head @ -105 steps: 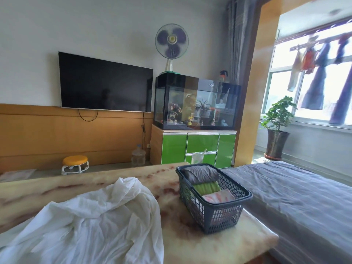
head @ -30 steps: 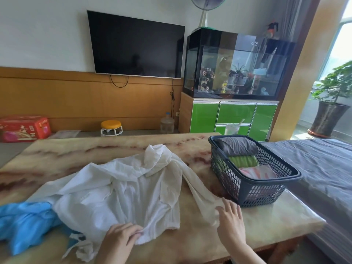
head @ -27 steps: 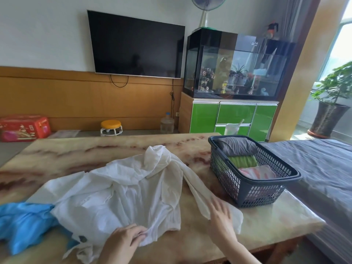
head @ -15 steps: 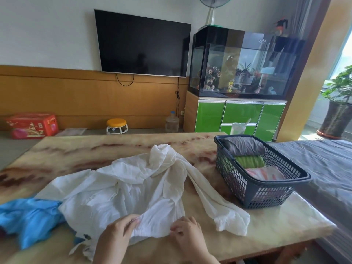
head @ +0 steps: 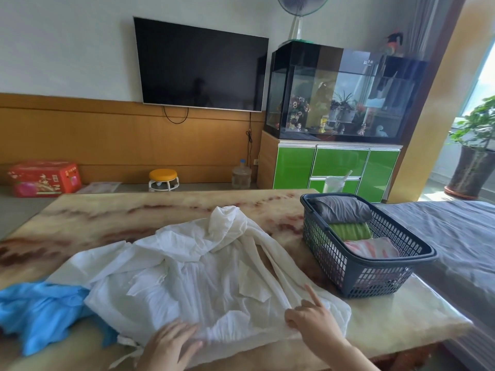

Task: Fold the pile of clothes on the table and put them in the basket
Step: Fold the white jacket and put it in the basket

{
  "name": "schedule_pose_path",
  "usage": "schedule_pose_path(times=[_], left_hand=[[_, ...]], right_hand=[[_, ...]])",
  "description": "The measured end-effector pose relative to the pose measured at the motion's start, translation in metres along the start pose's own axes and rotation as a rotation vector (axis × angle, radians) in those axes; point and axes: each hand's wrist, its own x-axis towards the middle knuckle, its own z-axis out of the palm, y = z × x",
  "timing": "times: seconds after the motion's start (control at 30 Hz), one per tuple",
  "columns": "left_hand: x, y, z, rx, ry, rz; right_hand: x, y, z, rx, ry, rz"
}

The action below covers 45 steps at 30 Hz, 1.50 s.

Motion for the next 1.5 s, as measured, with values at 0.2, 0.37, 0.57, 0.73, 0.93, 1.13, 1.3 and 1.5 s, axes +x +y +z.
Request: schedule_pose_path(times=[0.2, 0.37, 0.57, 0.73, 0.93, 1.13, 1.3, 1.5], left_hand=[[0.007, -0.028, 0.002, 0.172, 0.015, -0.049], [0.000, -0.035, 0.017, -0.064, 0.164, -0.184], [-0.001, -0.042, 0.022, -0.111, 0.215, -0.254], [-0.004, -0.039, 0.005, -0.162, 0.326, -0.286], [-0.012, -0.020, -0.032, -0.062, 0.455, -0.181], [-0.027, -0.003, -0.072, -0.193, 0.020, -0.325], [-0.018, -0.017, -0.069, -0.248, 0.008, -0.443], [0.014, -0.054, -0.050, 0.033, 0.236, -0.255]], right_hand=[[-0.013, 0.025, -0.006, -0.033, 0.034, 0.067], [-0.013, 0.006, -0.007, 0.357, -0.096, 0.098], [-0.011, -0.025, -0.005, 0.392, -0.312, 0.052], [-0.012, -0.020, -0.007, 0.353, -0.334, 0.007], [-0.016, -0.010, -0.007, 0.438, -0.117, 0.068], [-0.011, 0.003, -0.028, 0.378, -0.141, 0.073], [-0.008, 0.003, -0.050, 0.315, -0.510, 0.001], [0.018, -0.008, -0.051, 0.808, -0.277, 0.160]])
